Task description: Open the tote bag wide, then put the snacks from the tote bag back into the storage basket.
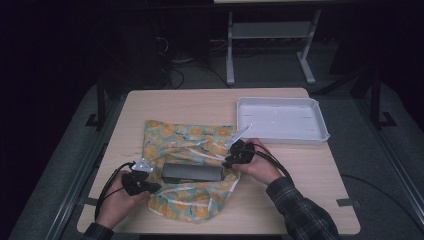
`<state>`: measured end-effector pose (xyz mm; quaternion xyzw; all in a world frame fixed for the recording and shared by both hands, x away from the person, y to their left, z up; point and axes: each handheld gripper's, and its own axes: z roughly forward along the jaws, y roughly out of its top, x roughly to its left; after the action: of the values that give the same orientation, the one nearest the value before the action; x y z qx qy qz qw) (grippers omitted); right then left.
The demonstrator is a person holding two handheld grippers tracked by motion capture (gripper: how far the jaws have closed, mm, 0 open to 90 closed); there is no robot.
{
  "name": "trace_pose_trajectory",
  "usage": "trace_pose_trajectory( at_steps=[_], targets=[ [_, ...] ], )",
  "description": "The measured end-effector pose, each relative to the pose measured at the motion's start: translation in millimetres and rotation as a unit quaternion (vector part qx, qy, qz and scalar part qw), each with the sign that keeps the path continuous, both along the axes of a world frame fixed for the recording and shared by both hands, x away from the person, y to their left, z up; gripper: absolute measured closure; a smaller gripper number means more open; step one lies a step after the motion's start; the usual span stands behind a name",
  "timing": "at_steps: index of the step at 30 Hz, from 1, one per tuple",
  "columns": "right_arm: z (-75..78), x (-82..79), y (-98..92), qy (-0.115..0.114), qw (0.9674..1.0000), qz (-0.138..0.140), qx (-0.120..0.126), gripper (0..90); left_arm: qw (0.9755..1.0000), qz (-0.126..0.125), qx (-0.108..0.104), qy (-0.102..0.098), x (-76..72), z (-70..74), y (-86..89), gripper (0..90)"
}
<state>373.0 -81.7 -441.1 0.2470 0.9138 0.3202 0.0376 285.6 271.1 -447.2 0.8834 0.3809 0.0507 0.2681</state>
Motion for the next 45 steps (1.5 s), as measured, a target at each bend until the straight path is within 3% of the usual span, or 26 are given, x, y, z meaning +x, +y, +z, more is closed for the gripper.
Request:
trace_pose_trajectory(
  at_steps=[6, 10, 19, 24, 45],
  targets=[
    [23.4, -8.4, -8.9, -0.01, 0.999, -0.005, 0.043, 57.9, 1.0, 0.0, 0.003, 0.0, 0.1, 0.3, -0.8, 87.9],
    [37.7, -11.7, -11.2, -0.021, 0.9985, 0.005, 0.05, 52.8, 1.0, -0.003, 0.002, -0.001, 0.7, 0.3, 0.0, 87.9],
    [60.8, -21.8, 1.4, -0.033, 0.9955, 0.059, 0.066, 46.1, 1.0, -0.002, 0.0, 0.002, 1.1, 0.2, 0.7, 87.8],
    [63.8, -24.0, 14.9, -0.04, 0.9931, 0.089, 0.065, 45.2, 1.0, 0.001, -0.002, 0.002, 0.9, 0.1, 0.4, 87.8],
    [58.1, -16.1, 76.2, -0.045, 0.9852, 0.157, 0.051, 44.2, 0.9999, 0.004, -0.01, 0.008, 1.9, -0.3, 2.0, 87.7]
  ],
)
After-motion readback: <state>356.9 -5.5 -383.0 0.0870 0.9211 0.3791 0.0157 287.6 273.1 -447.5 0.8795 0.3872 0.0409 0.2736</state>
